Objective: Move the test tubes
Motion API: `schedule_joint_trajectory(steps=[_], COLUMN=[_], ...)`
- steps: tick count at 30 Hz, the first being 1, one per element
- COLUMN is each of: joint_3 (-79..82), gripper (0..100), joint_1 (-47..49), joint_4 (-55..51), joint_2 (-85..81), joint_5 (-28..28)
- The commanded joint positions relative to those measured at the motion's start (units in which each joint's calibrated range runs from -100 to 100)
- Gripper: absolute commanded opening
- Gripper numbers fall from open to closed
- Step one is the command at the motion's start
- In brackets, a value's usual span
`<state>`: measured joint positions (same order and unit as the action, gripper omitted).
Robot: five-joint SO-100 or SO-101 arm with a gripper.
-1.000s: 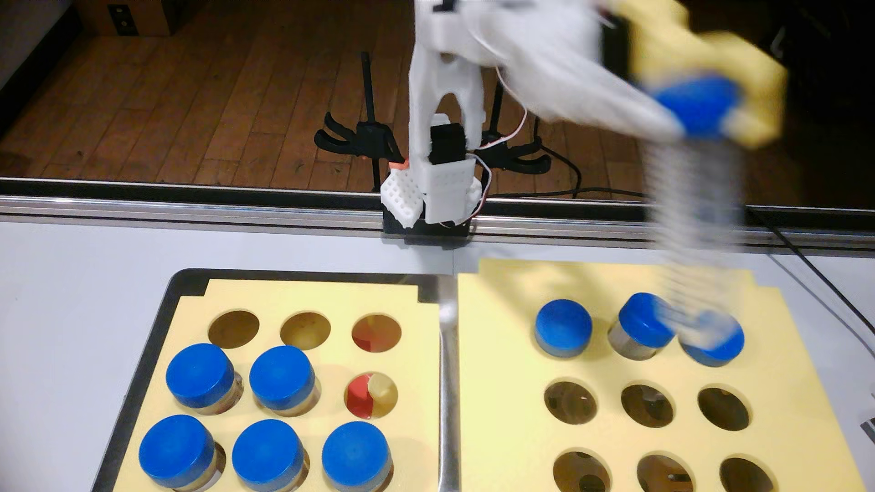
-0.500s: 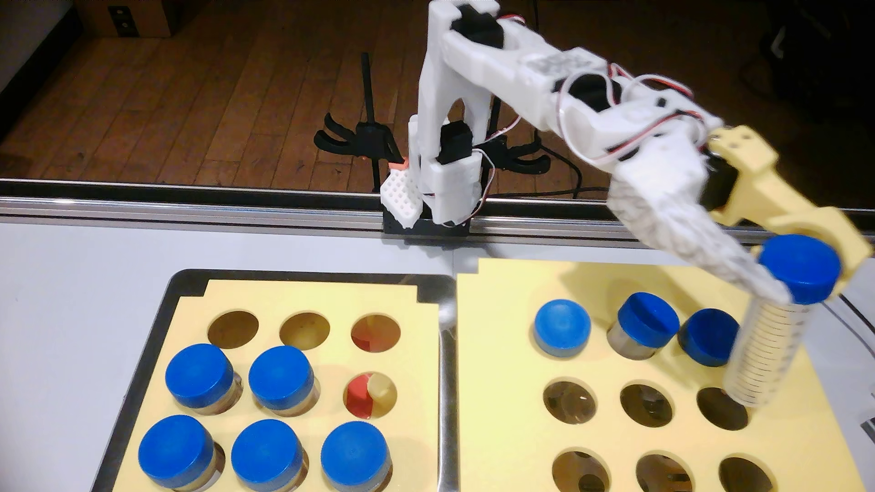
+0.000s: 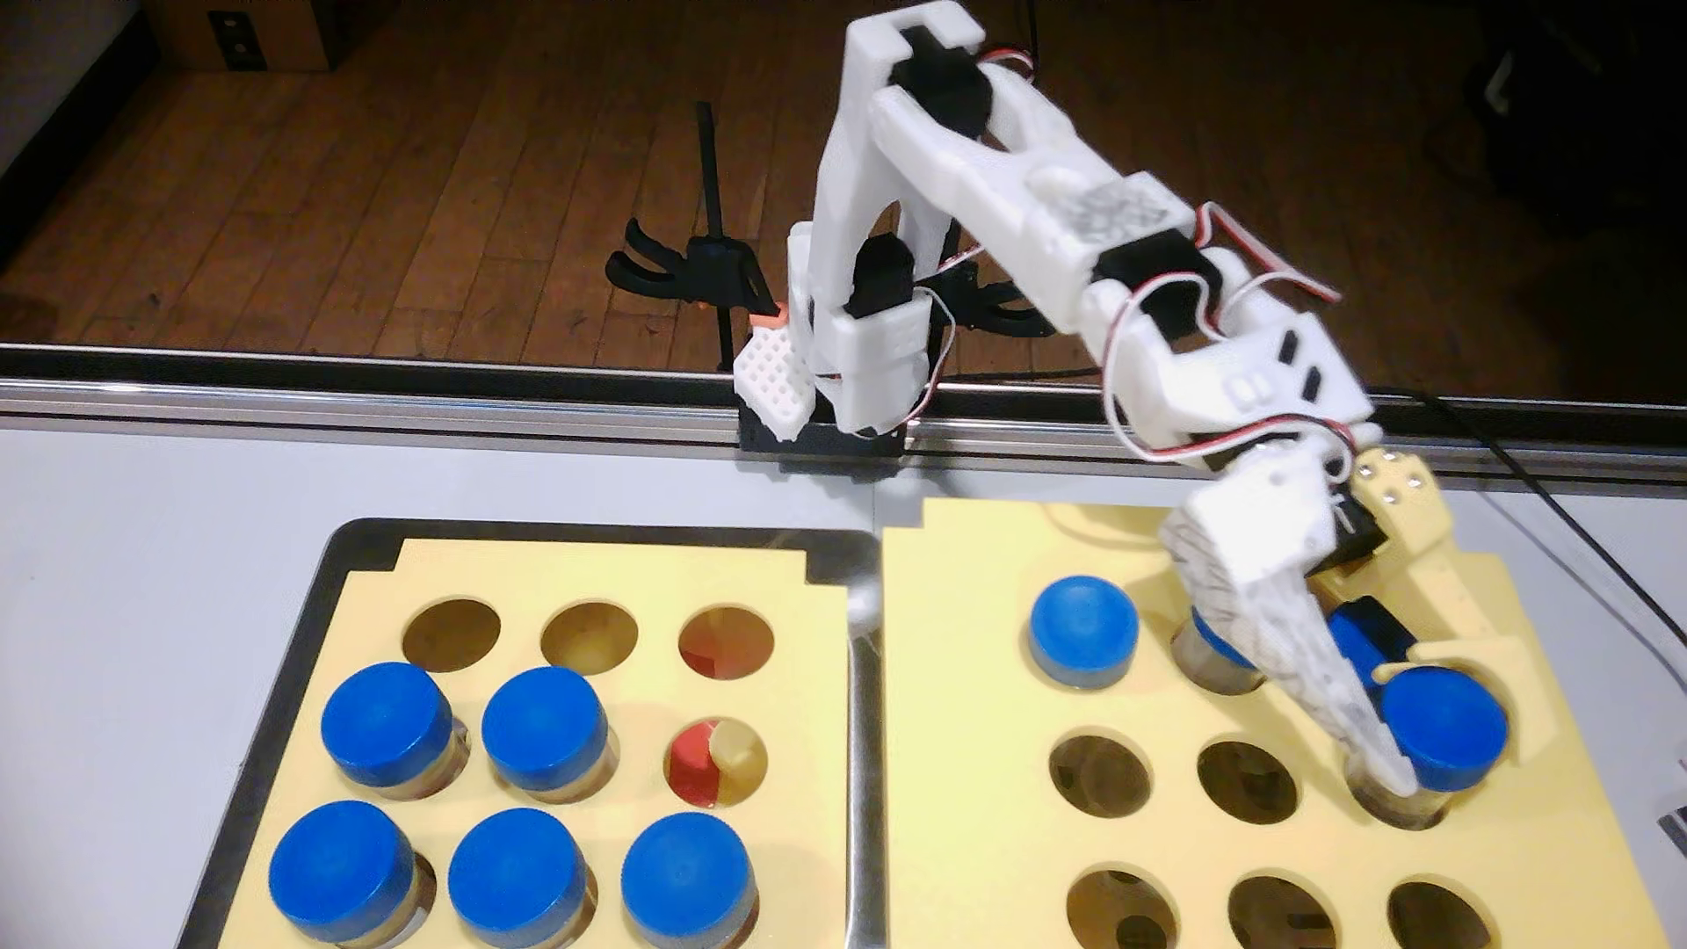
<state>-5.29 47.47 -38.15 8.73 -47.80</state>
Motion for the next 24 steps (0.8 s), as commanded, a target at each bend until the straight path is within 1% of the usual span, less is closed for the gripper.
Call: schedule_joint_trajectory(steps=[1,2,3,5,6,11,16,17,20,21,22,24], joint_3=[0.4,-1.6,-2.7,-4.8,-5.9,-7.9,-7.3,-7.4,-7.1,-6.6,-3.1,3.4], gripper=[14,23,28,35,36,36,36,36,36,36,36,36], joint_1=[3.7,3.2,2.8,0.5,-0.5,-6.6,-13.8,-16.4,-19.7,-21.3,-25.5,-30.1], joint_4=[-2.0,-2.0,-2.0,-2.0,-2.0,-2.0,-2.2,-2.2,-2.8,-3.1,-4.9,-7.7], joint_2=[3.0,3.4,3.4,3.4,3.4,0.4,-11.5,-16.5,-24.1,-26.1,-29.9,-33.7], joint_5=[0.3,0.3,0.4,0.4,0.4,-0.1,-0.2,-0.7,-2.1,-2.4,-2.8,-2.9])
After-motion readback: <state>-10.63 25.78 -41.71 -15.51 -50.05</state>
